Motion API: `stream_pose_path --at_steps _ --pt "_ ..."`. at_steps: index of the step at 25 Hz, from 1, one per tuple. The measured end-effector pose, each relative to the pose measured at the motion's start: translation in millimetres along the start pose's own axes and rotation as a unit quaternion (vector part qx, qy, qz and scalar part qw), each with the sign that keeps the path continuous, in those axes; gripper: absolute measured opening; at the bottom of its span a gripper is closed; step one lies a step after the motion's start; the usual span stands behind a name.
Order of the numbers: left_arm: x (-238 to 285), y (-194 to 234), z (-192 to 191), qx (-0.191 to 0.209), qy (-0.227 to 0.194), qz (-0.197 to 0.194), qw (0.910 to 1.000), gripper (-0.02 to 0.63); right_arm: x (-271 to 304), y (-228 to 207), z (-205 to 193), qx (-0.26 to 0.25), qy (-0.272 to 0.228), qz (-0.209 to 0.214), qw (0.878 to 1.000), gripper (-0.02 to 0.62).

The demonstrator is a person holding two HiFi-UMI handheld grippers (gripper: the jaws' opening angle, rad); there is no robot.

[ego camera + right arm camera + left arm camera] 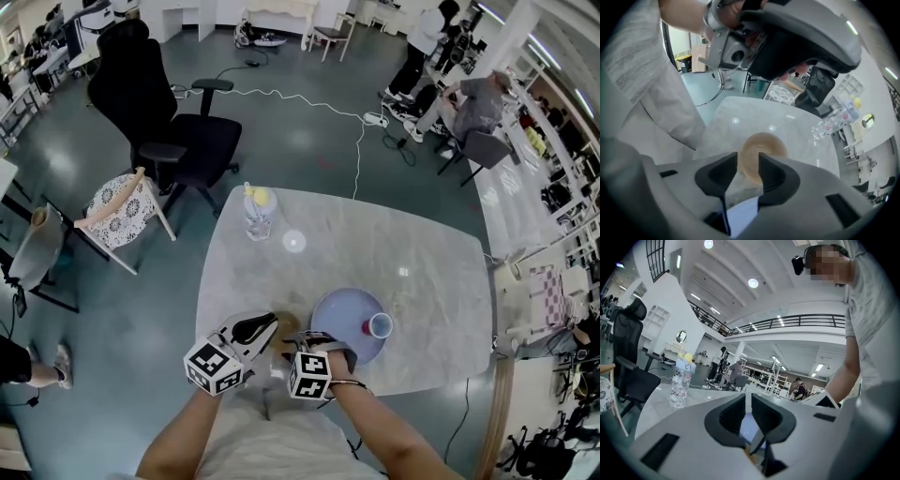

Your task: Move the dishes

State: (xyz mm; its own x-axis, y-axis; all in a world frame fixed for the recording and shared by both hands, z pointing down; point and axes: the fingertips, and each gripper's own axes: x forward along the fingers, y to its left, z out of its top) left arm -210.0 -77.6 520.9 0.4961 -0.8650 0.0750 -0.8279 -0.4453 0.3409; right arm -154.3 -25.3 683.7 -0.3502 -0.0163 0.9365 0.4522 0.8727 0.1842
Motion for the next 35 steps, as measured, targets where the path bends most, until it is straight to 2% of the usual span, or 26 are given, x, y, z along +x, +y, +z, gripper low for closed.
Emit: stream_pose_path --at_steps 9,19,24,31,35 --pt "-9.8 8.7 -1.9 0.0 0.006 -0.003 1.0 0.034 38.9 10.9 -2.0 -0.005 0.04 0.016 0.999 0.153" --pt "-14.1 15.4 0.0 0.011 0.022 -0.018 0.9995 0.034 59.7 16.2 6.1 -0.012 0.055 0.009 0.998 0.081" --pt "-6.3 12.1 -0.9 0.016 0.027 -0.028 0.9991 0.034 57.8 7.6 -2.9 -0.012 0.065 -0.031 0.997 0.034" --pt "13.3 0.0 -3.9 0.018 0.031 -0.055 0.9979 0.034 36.7 -12.6 -15.9 0.001 0.081 -0.091 0.993 0.028" --pt "33.7 -11.9 -1.7 0.015 0.032 -0.076 0.9965 0.034 15.7 -25.5 -38.0 0.032 0.086 -0.115 0.989 0.028"
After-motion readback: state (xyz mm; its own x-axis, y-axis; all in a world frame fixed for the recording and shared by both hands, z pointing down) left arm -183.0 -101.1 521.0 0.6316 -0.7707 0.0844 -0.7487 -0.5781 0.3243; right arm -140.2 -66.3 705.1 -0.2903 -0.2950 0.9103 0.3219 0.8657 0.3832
